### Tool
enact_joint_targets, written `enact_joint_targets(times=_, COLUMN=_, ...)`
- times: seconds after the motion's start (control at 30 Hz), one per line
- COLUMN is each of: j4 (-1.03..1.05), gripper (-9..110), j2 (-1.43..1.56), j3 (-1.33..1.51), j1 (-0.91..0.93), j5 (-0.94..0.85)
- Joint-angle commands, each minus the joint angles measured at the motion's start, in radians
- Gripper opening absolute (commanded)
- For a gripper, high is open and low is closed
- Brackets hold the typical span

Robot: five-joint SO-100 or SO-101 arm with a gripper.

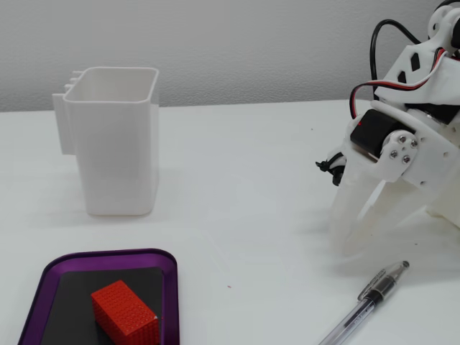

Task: Remove the cube from the box.

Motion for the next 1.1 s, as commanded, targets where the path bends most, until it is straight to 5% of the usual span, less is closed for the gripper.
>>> enact_joint_targets(times=0.0, j4=-0.026, gripper=0, j2=0.054, j3=-0.011, j1=-0.006, j5=-0.009)
enact_joint_targets(times=0.23, j4=-0.104, gripper=5, j2=0.026, j3=-0.222, j1=0.156, j5=-0.403)
enact_joint_targets(times=0.4, j4=-0.117, gripper=10, j2=-0.236, j3=-0.39, j1=0.152, j5=-0.373)
enact_joint_targets(times=0.67, j4=-0.123, gripper=11, j2=-1.106, j3=-0.942, j1=0.117, j5=-0.273)
enact_joint_targets(times=1.07, j4=0.184, gripper=22, j2=-2.006, j3=-1.845, j1=-0.069, j5=-0.279)
